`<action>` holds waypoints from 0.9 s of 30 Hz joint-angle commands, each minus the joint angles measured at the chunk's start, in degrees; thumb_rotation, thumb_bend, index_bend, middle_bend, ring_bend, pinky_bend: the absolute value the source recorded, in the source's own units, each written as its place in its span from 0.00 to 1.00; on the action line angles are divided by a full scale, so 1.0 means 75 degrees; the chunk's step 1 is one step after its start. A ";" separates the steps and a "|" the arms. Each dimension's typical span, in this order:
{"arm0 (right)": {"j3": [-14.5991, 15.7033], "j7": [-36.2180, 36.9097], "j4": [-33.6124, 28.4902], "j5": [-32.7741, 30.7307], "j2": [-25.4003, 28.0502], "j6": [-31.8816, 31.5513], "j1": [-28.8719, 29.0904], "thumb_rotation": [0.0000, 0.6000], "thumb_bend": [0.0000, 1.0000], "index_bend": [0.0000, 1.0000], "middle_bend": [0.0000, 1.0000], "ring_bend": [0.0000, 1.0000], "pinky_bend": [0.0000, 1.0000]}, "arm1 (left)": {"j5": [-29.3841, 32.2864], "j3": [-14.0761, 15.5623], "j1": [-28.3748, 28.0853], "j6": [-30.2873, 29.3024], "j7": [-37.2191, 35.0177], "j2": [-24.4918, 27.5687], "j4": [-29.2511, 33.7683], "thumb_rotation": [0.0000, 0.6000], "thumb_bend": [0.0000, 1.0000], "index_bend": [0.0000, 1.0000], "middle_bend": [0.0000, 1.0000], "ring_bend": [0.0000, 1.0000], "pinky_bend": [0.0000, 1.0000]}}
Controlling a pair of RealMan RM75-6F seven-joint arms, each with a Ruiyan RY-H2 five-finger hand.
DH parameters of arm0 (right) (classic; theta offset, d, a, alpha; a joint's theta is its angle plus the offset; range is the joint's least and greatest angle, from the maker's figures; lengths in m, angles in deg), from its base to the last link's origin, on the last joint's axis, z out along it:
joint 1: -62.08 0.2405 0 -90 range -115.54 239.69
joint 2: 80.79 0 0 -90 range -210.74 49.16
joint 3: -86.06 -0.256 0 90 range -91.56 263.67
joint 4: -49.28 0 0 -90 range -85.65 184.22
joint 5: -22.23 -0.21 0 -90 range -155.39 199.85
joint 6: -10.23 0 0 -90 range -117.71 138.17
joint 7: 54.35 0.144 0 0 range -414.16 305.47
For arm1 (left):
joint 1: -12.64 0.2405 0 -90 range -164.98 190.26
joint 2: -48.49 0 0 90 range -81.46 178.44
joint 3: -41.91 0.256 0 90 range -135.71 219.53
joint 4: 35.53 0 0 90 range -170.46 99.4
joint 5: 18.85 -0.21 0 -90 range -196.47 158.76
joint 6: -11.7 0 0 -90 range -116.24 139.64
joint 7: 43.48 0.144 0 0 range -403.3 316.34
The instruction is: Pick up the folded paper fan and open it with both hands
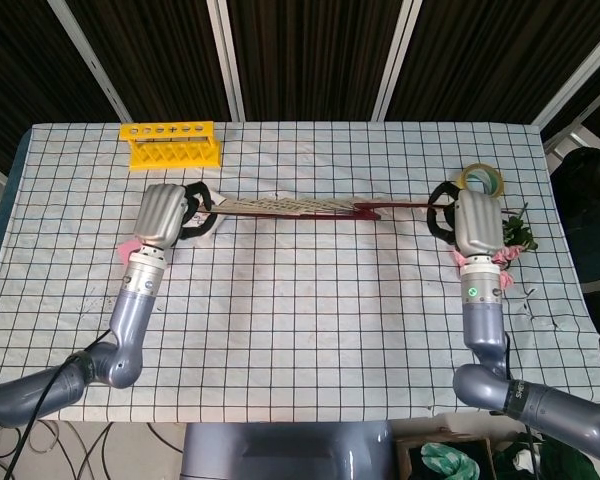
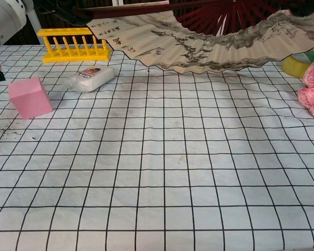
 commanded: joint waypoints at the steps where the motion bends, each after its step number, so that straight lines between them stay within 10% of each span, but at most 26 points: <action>1: 0.0002 -0.0004 -0.0051 0.0026 0.0035 0.0005 -0.0068 1.00 0.57 0.97 1.00 1.00 1.00 | 0.0010 0.0021 0.0007 -0.0009 0.0045 -0.0005 0.0039 1.00 0.42 0.75 0.97 0.97 0.92; 15: 0.0467 -0.0311 -0.0529 0.0508 0.0262 -0.0175 -0.0563 1.00 0.55 0.95 1.00 1.00 1.00 | -0.0050 0.0343 0.0054 -0.0023 0.0525 -0.0100 0.0387 1.00 0.42 0.75 0.97 0.97 0.92; 27: 0.1230 -0.1046 -0.1046 0.0809 0.0586 -0.0139 -0.1067 1.00 0.24 0.16 0.95 1.00 0.93 | -0.0093 0.0614 0.0256 -0.0184 0.0859 -0.0145 0.0862 1.00 0.42 0.76 0.97 0.97 0.92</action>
